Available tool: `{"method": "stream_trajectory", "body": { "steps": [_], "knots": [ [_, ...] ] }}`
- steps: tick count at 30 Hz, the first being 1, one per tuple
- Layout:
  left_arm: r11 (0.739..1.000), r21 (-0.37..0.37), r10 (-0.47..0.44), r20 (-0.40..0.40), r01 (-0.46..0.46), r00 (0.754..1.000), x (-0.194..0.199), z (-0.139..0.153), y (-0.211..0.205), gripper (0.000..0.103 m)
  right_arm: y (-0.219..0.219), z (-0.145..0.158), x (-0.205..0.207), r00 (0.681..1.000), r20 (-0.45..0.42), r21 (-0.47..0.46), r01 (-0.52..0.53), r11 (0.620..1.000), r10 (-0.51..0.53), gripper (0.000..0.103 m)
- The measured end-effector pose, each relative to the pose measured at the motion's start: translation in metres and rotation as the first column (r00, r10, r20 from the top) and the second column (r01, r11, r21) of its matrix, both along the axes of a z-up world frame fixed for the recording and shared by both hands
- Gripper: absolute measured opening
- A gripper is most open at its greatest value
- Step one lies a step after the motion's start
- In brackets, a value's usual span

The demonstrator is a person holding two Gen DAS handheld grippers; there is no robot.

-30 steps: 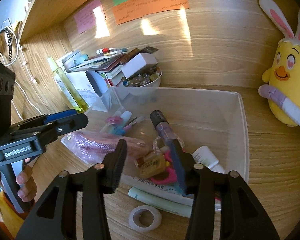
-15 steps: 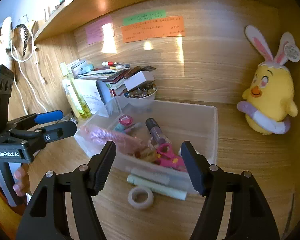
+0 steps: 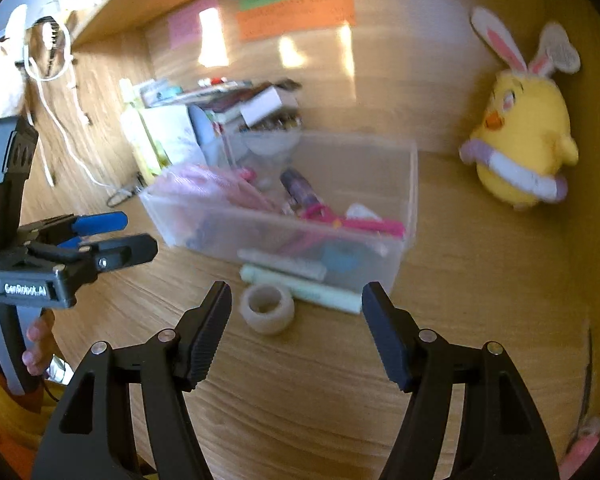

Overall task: Organize objects
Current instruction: 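Move the left tool to the white tape roll while the right tool reaches the mint-green tube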

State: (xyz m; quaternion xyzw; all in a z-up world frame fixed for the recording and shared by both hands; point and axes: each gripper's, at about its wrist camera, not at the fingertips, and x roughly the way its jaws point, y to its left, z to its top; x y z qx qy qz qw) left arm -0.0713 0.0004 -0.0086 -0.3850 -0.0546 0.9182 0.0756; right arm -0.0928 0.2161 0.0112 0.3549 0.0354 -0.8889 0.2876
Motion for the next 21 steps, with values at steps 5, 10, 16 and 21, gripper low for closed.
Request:
{"method": "stream_trajectory", "body": {
  "steps": [5, 10, 16, 21],
  "knots": [
    [0.996, -0.031, -0.085, 0.047, 0.086, 0.995, -0.010, -0.017, 0.031, 0.080, 0.014, -0.013, -0.012, 0.999, 0.024, 0.013, 0.046, 0.999, -0.046, 0.056],
    [0.984, -0.049, -0.165, 0.127, 0.172, 0.978, -0.028, -0.033, 0.063, 0.067, 0.017, -0.023, -0.025, 0.998, 0.051, 0.029, 0.029, 0.999, -0.031, 0.046],
    [0.977, -0.085, -0.183, 0.150, 0.197, 0.972, -0.036, -0.043, 0.081, 0.058, 0.010, -0.034, -0.039, 0.995, 0.098, 0.030, -0.011, 0.999, 0.008, 0.044],
    [0.981, -0.095, -0.153, 0.156, 0.169, 0.976, -0.033, -0.047, 0.073, 0.038, -0.002, -0.037, -0.041, 0.993, 0.108, 0.021, -0.058, 0.998, 0.055, 0.038]
  ]
}}
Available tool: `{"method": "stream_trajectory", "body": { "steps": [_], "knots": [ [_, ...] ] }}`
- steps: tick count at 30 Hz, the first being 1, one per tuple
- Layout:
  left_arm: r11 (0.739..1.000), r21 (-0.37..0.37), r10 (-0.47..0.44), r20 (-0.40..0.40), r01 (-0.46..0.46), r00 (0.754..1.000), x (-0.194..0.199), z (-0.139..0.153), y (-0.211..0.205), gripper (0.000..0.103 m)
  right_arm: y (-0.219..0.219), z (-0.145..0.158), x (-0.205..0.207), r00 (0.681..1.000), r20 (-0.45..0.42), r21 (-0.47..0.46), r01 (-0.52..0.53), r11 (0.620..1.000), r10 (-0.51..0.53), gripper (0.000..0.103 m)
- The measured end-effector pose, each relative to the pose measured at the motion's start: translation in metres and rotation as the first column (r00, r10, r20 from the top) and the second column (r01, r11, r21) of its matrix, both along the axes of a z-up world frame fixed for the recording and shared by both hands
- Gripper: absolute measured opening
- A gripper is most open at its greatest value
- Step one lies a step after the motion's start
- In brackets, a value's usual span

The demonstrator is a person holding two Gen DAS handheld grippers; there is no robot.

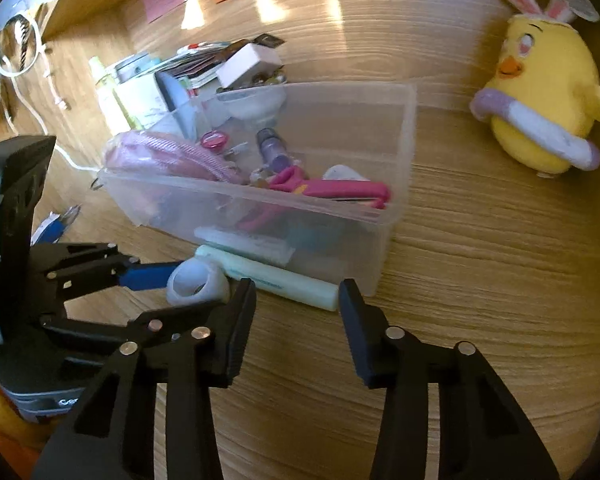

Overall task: Organize objects
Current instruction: 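Move the left tool to the white tape roll while the right tool reaches the mint-green tube, then grasp the white tape roll with the left tool while the right tool grasps the mint-green tube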

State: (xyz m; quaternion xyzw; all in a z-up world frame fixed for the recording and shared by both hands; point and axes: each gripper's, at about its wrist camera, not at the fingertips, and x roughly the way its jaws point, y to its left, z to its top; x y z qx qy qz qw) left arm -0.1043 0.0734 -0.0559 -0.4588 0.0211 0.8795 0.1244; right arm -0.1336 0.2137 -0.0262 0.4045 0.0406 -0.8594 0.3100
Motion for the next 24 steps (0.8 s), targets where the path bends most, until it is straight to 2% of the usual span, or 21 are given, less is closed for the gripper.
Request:
{"method": "stream_trajectory", "body": {
  "steps": [3, 6, 10, 13, 17, 22, 24],
  "knots": [
    [1.000, 0.018, 0.024, 0.003, -0.024, 1.000, 0.007, 0.000, -0.015, 0.038, -0.012, -0.001, 0.006, 0.998, -0.004, 0.024, -0.058, 0.998, 0.059, 0.029],
    [0.997, 0.026, 0.073, 0.010, -0.073, 0.997, 0.019, 0.000, -0.038, 0.038, -0.022, -0.004, 0.017, 0.991, 0.015, 0.046, -0.131, 0.990, 0.130, 0.029],
    [0.990, 0.056, 0.126, 0.030, -0.128, 0.992, 0.030, 0.001, -0.069, 0.038, -0.035, -0.001, 0.031, 0.984, -0.016, 0.093, -0.178, 0.980, 0.180, 0.029],
    [0.985, 0.076, 0.154, 0.038, -0.156, 0.987, 0.033, 0.002, -0.082, 0.038, -0.034, 0.003, 0.024, 0.990, -0.036, 0.098, -0.131, 0.987, 0.135, 0.029],
    [0.983, 0.080, 0.161, 0.037, -0.163, 0.986, 0.034, 0.002, -0.087, 0.051, -0.020, 0.003, 0.007, 0.999, -0.006, 0.073, -0.047, 0.996, 0.047, 0.032],
    [0.985, 0.078, 0.151, 0.030, -0.153, 0.988, 0.034, 0.003, -0.084, 0.056, -0.012, 0.004, -0.001, 1.000, -0.015, 0.079, 0.016, 0.997, -0.015, 0.050],
    [0.984, 0.085, 0.152, 0.028, -0.154, 0.988, 0.035, 0.002, -0.085, 0.057, -0.014, 0.003, -0.004, 1.000, 0.001, 0.064, 0.002, 0.998, -0.002, 0.051]
  ]
}}
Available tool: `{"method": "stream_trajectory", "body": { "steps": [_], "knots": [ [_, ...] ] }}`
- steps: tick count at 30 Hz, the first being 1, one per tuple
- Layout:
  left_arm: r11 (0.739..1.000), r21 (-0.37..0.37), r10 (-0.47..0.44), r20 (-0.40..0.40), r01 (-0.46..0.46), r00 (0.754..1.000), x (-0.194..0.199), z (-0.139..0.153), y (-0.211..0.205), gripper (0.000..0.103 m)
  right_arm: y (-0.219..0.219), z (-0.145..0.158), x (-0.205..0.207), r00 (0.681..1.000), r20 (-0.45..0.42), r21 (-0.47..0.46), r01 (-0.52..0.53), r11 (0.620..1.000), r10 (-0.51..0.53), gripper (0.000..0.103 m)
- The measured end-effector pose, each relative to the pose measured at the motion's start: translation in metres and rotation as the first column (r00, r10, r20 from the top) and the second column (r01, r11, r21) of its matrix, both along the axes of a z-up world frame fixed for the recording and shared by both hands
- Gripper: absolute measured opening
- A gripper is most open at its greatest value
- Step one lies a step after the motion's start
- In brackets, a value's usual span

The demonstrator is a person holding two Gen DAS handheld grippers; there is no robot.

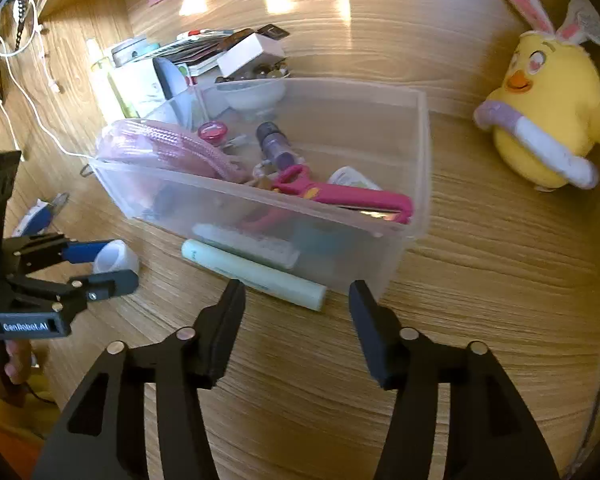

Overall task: Organize objects
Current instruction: 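Grasp the white tape roll with the left tool while the right tool grasps the mint-green tube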

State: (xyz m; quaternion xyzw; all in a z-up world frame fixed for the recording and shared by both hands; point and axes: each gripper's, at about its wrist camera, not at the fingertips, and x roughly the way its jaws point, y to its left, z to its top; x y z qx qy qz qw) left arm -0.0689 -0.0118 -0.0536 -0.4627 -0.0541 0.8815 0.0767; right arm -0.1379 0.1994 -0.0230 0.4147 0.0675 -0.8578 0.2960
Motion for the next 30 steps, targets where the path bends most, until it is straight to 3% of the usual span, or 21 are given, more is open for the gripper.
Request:
{"method": "stream_trajectory", "body": {
  "steps": [8, 10, 19, 24, 27, 30],
  "knots": [
    [0.999, -0.013, 0.030, -0.007, -0.030, 1.000, 0.004, 0.000, -0.009, 0.057, -0.029, -0.010, 0.016, 0.985, 0.044, -0.005, -0.165, 0.986, 0.165, 0.051],
    [0.999, -0.009, 0.033, -0.007, -0.033, 0.999, 0.006, 0.001, -0.012, 0.057, -0.034, -0.009, 0.027, 0.980, 0.017, 0.024, -0.197, 0.980, 0.197, 0.051],
    [1.000, 0.025, 0.015, -0.012, -0.015, 1.000, -0.002, 0.001, -0.003, 0.057, -0.052, -0.011, 0.007, 0.988, 0.015, 0.052, -0.156, 0.986, 0.155, 0.052],
    [0.999, 0.034, -0.005, -0.007, 0.005, 1.000, -0.003, 0.000, -0.002, 0.057, -0.059, -0.018, 0.015, 0.974, 0.059, 0.033, -0.221, 0.975, 0.219, 0.051],
    [0.999, 0.042, -0.003, -0.014, 0.003, 1.000, 0.001, 0.000, -0.005, 0.057, -0.061, -0.018, 0.031, 0.966, 0.032, 0.069, -0.258, 0.964, 0.257, 0.051],
    [0.999, 0.037, 0.019, -0.020, -0.018, 1.000, 0.003, 0.000, -0.011, 0.049, -0.063, -0.014, 0.033, 0.971, 0.003, 0.090, -0.238, 0.967, 0.239, 0.051]
  ]
}}
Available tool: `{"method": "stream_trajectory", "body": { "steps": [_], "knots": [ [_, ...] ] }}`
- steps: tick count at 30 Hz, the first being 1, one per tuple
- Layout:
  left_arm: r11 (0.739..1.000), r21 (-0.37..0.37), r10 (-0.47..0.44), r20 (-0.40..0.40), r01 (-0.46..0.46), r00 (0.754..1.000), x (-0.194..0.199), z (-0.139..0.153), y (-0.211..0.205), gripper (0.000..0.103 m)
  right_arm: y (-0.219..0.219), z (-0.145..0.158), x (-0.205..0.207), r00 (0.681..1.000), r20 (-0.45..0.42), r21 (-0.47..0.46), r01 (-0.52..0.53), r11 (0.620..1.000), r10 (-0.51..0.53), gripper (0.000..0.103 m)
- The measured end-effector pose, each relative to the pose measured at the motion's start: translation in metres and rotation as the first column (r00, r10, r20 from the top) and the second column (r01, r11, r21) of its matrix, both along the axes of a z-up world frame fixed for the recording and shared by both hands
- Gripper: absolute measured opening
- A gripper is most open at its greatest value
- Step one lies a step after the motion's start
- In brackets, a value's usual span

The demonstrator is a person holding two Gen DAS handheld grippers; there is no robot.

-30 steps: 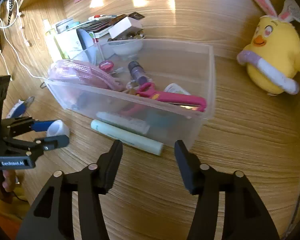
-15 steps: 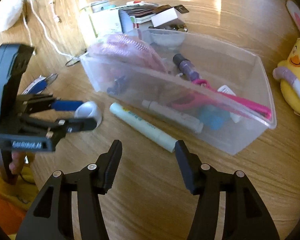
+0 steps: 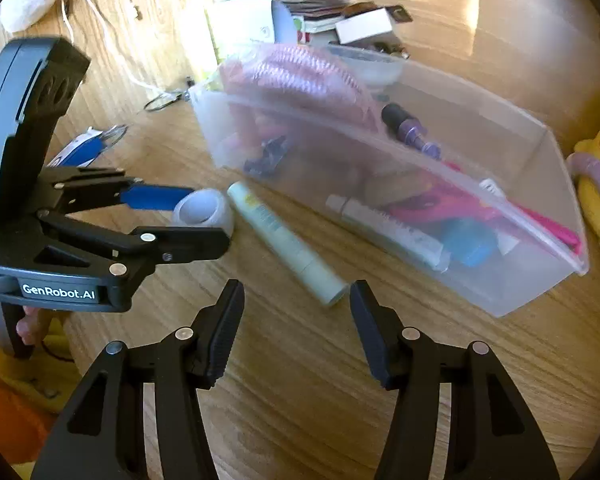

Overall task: Organize objects
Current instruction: 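Grasp the white tape roll with the left tool while the right tool grasps the mint-green tube, then carry the tape roll and green tube over the clear box and release both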

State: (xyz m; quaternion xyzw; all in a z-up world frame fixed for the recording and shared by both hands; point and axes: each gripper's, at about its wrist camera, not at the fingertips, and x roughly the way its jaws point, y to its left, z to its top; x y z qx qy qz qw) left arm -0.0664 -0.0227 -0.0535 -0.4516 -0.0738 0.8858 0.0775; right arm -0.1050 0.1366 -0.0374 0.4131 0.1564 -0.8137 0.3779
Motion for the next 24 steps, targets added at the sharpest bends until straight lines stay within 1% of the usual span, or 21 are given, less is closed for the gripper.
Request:
{"method": "stream_trajectory", "body": {
  "steps": [1, 2, 5, 9, 12, 13, 14, 16, 18, 21, 24],
  "knots": [
    [1.000, 0.005, 0.006, 0.004, -0.006, 1.000, -0.001, 0.000, -0.002, 0.046, -0.001, 0.001, -0.004, 1.000, 0.000, -0.008, 0.017, 1.000, -0.017, 0.051],
    [1.000, 0.012, 0.010, 0.008, -0.010, 1.000, -0.003, 0.001, -0.001, 0.041, -0.002, 0.001, -0.009, 1.000, 0.001, -0.011, 0.031, 0.999, -0.031, 0.051],
    [1.000, 0.018, 0.004, 0.014, -0.005, 1.000, -0.003, 0.000, -0.006, 0.040, -0.007, 0.001, -0.023, 0.999, 0.005, -0.020, 0.052, 0.998, -0.052, 0.051],
    [1.000, 0.005, -0.004, 0.008, 0.004, 1.000, 0.001, 0.001, -0.010, 0.040, -0.020, -0.003, -0.025, 1.000, 0.020, -0.030, 0.023, 0.999, -0.022, 0.051],
    [1.000, 0.015, 0.000, 0.002, 0.000, 1.000, 0.004, 0.000, -0.016, 0.040, -0.031, -0.008, -0.018, 1.000, 0.019, -0.012, -0.005, 1.000, 0.006, 0.039],
    [1.000, 0.017, 0.002, 0.000, -0.002, 1.000, 0.005, 0.000, -0.018, 0.040, -0.034, -0.007, -0.013, 1.000, 0.005, -0.005, -0.012, 1.000, 0.012, 0.032],
    [1.000, 0.017, 0.005, -0.001, -0.005, 1.000, 0.005, 0.000, -0.019, 0.040, -0.036, -0.007, -0.011, 1.000, 0.003, -0.003, -0.020, 1.000, 0.020, 0.028],
    [1.000, 0.024, 0.008, -0.003, -0.008, 1.000, 0.006, 0.000, -0.020, 0.040, -0.039, -0.006, -0.005, 1.000, 0.007, -0.008, -0.028, 1.000, 0.028, 0.015],
    [0.999, 0.033, 0.010, -0.007, -0.009, 1.000, 0.006, 0.000, -0.020, 0.040, -0.039, -0.006, -0.002, 1.000, -0.001, -0.010, -0.014, 1.000, 0.014, 0.014],
    [0.998, 0.066, -0.011, -0.021, 0.012, 1.000, 0.008, 0.003, -0.022, 0.039, -0.031, -0.003, 0.004, 1.000, -0.009, -0.026, 0.022, 0.999, -0.023, 0.014],
    [0.999, 0.049, -0.020, -0.068, 0.023, 0.997, 0.014, 0.015, -0.017, 0.039, -0.018, 0.007, 0.009, 0.998, -0.020, -0.060, 0.058, 0.997, -0.060, 0.014]
  ]
}}
